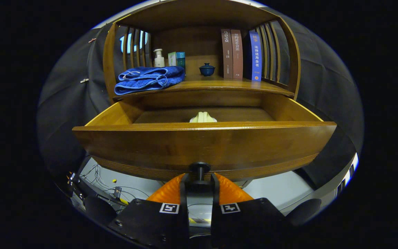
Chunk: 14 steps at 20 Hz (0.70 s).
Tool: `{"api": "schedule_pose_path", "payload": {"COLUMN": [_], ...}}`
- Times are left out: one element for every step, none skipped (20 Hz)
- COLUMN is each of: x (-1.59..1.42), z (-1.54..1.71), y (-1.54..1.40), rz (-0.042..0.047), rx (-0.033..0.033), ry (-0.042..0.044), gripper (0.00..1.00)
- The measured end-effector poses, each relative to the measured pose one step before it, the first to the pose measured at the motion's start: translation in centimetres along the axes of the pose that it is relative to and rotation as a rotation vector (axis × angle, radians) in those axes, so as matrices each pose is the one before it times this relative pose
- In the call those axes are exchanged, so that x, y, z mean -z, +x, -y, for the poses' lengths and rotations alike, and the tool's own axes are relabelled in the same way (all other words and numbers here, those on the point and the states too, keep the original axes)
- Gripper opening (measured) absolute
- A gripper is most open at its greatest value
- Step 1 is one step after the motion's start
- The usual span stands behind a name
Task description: Pull open the drawer, take out the items inside it, and place them on the countertop above the cabinet.
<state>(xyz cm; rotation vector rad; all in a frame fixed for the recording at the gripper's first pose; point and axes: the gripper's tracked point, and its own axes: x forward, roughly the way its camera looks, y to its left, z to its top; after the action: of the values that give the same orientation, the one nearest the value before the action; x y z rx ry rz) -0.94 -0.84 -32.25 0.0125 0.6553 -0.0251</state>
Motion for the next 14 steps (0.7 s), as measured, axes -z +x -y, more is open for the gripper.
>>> {"api": "schedule_pose_path", "payload": {"x": [0.218, 0.282, 0.300, 0.642, -0.926, 0.781, -0.155, 0.140, -0.088, 0.000, -0.222, -0.157, -0.227, -0.059], "z": [0.055, -0.069, 0.017, 0.038, 0.141, -0.167, 0.066, -0.135, -0.028, -0.048, 0.137, 0.103, -0.070, 0.073], "y": [-0.217, -0.077, 0.138, -0.119, -0.096, 0.093, 0.036, 0.147, -0.136, 0.085, 0.015, -0.349, -0.039, -0.682], "rz": [-0.00008, -0.00250, -0.00448, -0.01503, 0.02596, -0.01152, 0.00604, -0.00172, -0.00070, -0.00067, 0.00325, 0.00845, 0.00507, -0.00427], "rx": [-0.00043, -0.00213, 0.00086, -0.00015, -0.00154, -0.00423, -0.00158, -0.00123, -0.00075, -0.00221, 0.00388, 0.00042, -0.00123, 0.00017], "ry": [-0.00025, -0.00324, -0.00227, -0.00172, 0.00702, 0.00458, 0.00791, 0.00229, 0.00104, 0.00026, 0.00268, 0.00736, 0.00610, 0.00323], "gripper": [0.29, 0.29, 0.29, 0.29, 0.29, 0.30, 0.30, 0.32, 0.35, 0.39, 0.43, 0.47, 0.50, 0.62]}}
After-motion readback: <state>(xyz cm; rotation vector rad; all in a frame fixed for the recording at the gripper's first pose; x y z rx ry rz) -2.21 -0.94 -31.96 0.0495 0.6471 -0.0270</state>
